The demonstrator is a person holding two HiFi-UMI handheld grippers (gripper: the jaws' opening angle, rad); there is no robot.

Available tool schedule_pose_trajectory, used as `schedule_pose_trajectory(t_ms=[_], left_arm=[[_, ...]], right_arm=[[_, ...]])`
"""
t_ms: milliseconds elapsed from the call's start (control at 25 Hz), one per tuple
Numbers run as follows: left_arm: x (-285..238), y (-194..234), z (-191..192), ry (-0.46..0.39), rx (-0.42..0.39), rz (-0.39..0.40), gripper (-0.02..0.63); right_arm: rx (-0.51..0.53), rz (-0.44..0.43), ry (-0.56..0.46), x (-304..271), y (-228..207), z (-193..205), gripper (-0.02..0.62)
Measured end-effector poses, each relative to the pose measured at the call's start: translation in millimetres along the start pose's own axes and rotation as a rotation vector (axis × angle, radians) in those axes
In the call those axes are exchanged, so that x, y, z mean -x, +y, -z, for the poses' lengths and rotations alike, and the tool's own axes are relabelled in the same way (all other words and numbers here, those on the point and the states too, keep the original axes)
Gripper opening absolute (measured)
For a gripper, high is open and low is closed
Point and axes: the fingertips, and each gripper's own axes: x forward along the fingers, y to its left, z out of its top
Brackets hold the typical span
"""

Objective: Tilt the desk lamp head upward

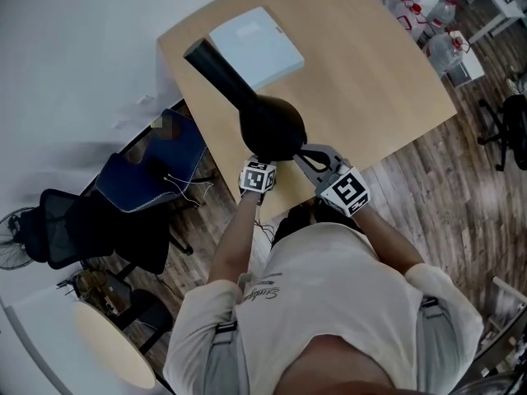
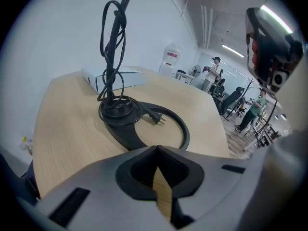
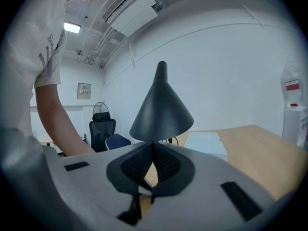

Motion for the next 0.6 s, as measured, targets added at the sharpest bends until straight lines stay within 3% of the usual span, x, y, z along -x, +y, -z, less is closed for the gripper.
schedule_pose_trajectory(t_ms=[160, 320, 600], left_arm=[[1.5, -2.2, -0.6, 0.021, -0.032, -0.007, 0.015], [-4.9, 3.5, 9.4, 0.039, 0.022, 0.007, 0.015], [2.3, 1.2, -0.3, 0.023, 0.015, 0.003, 0.015]], right_arm=[[0.037, -0.021, -0.024, 3.4, 3.9, -5.0, -0.005], [0.065, -0.027, -0.091, 6.6, 3.7, -29.1, -0.005], [0.08, -0.058, -0.063, 22.3, 11.8, -58.2, -0.005]])
